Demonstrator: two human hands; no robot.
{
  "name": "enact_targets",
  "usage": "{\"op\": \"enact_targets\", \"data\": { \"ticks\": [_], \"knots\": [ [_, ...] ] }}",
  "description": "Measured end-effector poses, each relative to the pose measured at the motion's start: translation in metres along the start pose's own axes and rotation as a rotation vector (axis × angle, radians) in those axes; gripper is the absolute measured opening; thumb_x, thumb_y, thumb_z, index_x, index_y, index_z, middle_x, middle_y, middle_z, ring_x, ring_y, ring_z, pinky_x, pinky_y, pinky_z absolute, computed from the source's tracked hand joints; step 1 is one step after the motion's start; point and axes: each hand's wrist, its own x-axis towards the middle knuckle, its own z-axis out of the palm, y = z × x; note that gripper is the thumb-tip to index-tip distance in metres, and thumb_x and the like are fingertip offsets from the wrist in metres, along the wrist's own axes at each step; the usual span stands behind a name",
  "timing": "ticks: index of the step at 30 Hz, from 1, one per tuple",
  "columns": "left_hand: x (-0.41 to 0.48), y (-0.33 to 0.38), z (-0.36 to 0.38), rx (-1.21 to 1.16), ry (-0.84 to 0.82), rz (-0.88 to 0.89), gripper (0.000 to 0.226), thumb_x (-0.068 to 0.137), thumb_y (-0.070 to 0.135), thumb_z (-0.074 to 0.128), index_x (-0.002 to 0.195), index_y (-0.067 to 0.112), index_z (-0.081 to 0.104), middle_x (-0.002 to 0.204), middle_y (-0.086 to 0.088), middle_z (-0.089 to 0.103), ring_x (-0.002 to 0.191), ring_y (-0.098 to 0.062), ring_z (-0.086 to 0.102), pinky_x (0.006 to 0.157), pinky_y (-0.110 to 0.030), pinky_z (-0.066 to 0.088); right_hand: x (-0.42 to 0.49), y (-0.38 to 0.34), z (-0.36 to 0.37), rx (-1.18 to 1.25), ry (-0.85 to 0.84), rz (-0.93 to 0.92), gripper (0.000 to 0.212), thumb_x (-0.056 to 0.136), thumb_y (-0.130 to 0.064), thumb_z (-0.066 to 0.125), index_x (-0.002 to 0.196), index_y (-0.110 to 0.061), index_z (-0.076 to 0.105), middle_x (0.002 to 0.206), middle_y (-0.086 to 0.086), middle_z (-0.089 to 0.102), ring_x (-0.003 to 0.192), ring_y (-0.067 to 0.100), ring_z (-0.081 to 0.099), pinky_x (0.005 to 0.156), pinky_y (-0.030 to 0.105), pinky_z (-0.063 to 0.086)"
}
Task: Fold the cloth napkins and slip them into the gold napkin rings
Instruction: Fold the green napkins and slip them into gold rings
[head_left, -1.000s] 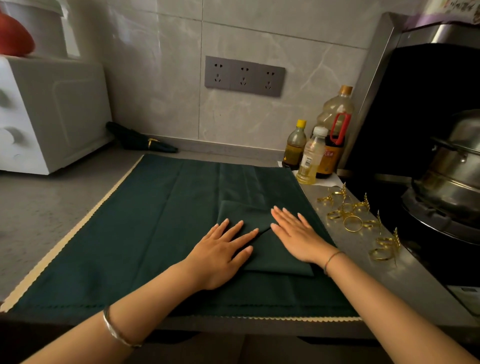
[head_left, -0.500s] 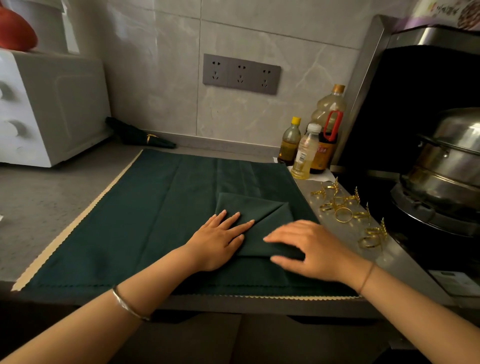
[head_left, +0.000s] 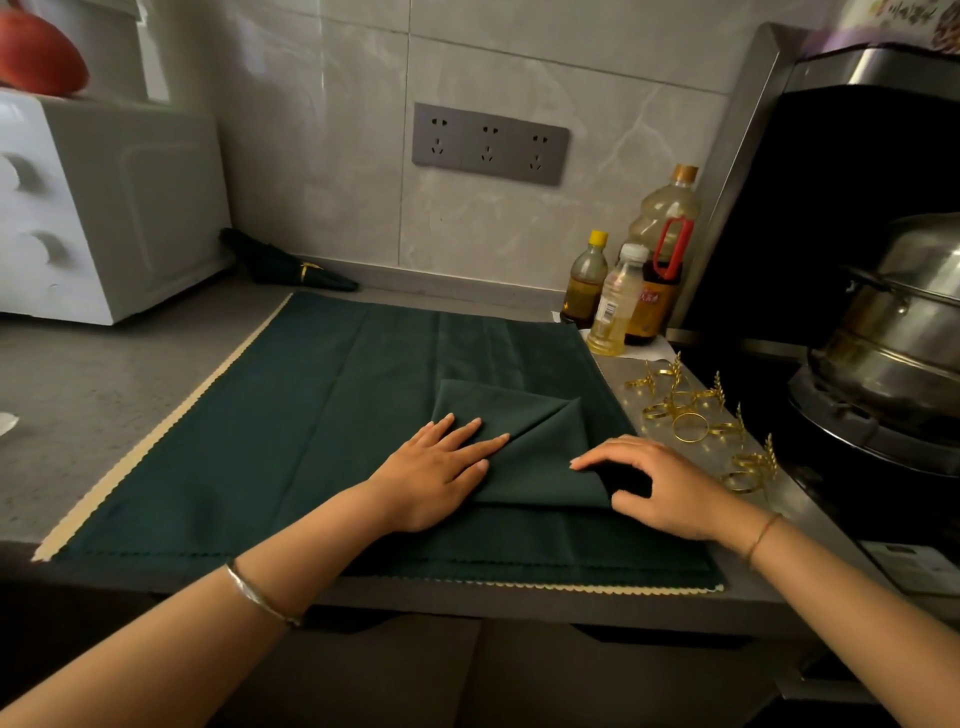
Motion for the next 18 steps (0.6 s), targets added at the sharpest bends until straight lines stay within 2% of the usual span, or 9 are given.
{"op": "enact_targets", "data": {
  "ticks": [1, 3, 4, 7, 10, 12, 14, 16, 18],
  "knots": [
    [0.000, 0.000, 0.000, 0.005, 0.002, -0.001, 0.046, 0.103, 0.041, 0.017, 0.148, 0.048, 0.007, 0.160, 0.007, 0.001, 0.147, -0.018, -0.009, 0.117, -0.029, -0.008, -0.001, -0.002, -0.001, -0.042, -0.016, -0.009, 0.033, 0.084, -0.040, 0.056, 0.116, -0.048, 0.053, 0.118, -0.024, 0.052, 0.114, -0.004, 0.043, 0.103, 0.024, 0.033],
    [0.000, -0.001, 0.000, 0.009, 0.005, -0.004, 0.046, 0.104, 0.039, 0.019, 0.148, 0.048, 0.007, 0.160, 0.006, 0.002, 0.147, -0.019, -0.008, 0.116, -0.029, -0.009, -0.002, -0.007, -0.001, -0.203, -0.020, -0.061, 0.050, 0.079, -0.071, 0.044, 0.124, -0.047, 0.047, 0.121, -0.025, 0.050, 0.116, -0.004, 0.041, 0.104, 0.022, 0.029],
    [0.000, -0.001, 0.000, 0.011, 0.006, -0.005, 0.046, 0.104, 0.039, 0.019, 0.147, 0.048, 0.007, 0.160, 0.006, 0.002, 0.147, -0.019, -0.008, 0.116, -0.029, -0.009, -0.003, -0.010, 0.000, -0.303, -0.019, -0.085, 0.057, 0.078, -0.075, 0.041, 0.127, -0.045, 0.046, 0.123, -0.025, 0.049, 0.116, -0.004, 0.040, 0.105, 0.019, 0.025],
    [0.000, -0.002, 0.000, 0.004, 0.003, -0.007, 0.046, 0.104, 0.040, 0.019, 0.147, 0.049, 0.008, 0.160, 0.006, 0.002, 0.147, -0.019, -0.008, 0.116, -0.029, -0.008, -0.001, -0.016, 0.007, -0.429, 0.045, -0.170, 0.044, 0.087, -0.054, 0.051, 0.127, -0.035, 0.052, 0.121, -0.020, 0.053, 0.116, 0.001, 0.043, 0.105, 0.016, 0.016],
    [0.000, -0.001, 0.002, -0.033, 0.000, -0.007, 0.047, 0.099, 0.053, 0.017, 0.146, 0.051, 0.012, 0.160, 0.008, 0.003, 0.147, -0.017, -0.008, 0.117, -0.030, -0.008, 0.005, -0.012, 0.009, -0.284, 0.121, -0.140, 0.026, 0.089, -0.038, 0.060, 0.113, -0.031, 0.063, 0.107, -0.017, 0.061, 0.105, 0.002, 0.051, 0.104, 0.023, 0.031],
    [-0.002, 0.000, 0.001, -0.069, -0.017, -0.013, 0.060, 0.087, 0.069, 0.014, 0.145, 0.053, 0.014, 0.160, 0.010, 0.003, 0.147, -0.016, -0.009, 0.119, -0.032, -0.007, 0.010, -0.006, 0.009, -0.087, 0.161, -0.051, 0.020, 0.087, -0.034, 0.062, 0.105, -0.027, 0.068, 0.097, -0.020, 0.061, 0.097, 0.003, 0.055, 0.096, 0.031, 0.042],
    [-0.004, 0.001, 0.001, -0.076, -0.032, -0.011, 0.068, 0.080, 0.076, 0.016, 0.145, 0.054, 0.014, 0.160, 0.011, 0.002, 0.147, -0.016, -0.009, 0.119, -0.034, -0.006, 0.016, -0.003, 0.011, 0.020, 0.201, 0.013, 0.027, 0.086, -0.041, 0.058, 0.100, -0.020, 0.070, 0.092, -0.013, 0.064, 0.090, 0.007, 0.058, 0.087, 0.035, 0.048],
    [-0.003, 0.000, 0.000, -0.057, -0.028, -0.010, 0.063, 0.086, 0.072, 0.024, 0.145, 0.054, 0.012, 0.160, 0.011, 0.002, 0.147, -0.016, -0.010, 0.119, -0.033, -0.007, 0.022, -0.002, 0.018, 0.044, 0.254, 0.044, 0.036, 0.086, -0.045, 0.056, 0.091, -0.012, 0.069, 0.084, 0.000, 0.065, 0.081, 0.012, 0.059, 0.077, 0.036, 0.049],
    [-0.002, 0.001, -0.001, -0.063, -0.021, -0.013, 0.054, 0.094, 0.063, 0.026, 0.145, 0.052, 0.012, 0.160, 0.011, 0.002, 0.147, -0.016, -0.010, 0.118, -0.032, -0.007, 0.028, -0.003, 0.022, 0.067, 0.298, 0.081, 0.033, 0.088, -0.038, 0.059, 0.080, -0.006, 0.063, 0.073, 0.007, 0.060, 0.070, 0.017, 0.055, 0.067, 0.032, 0.045]
  ]
}}
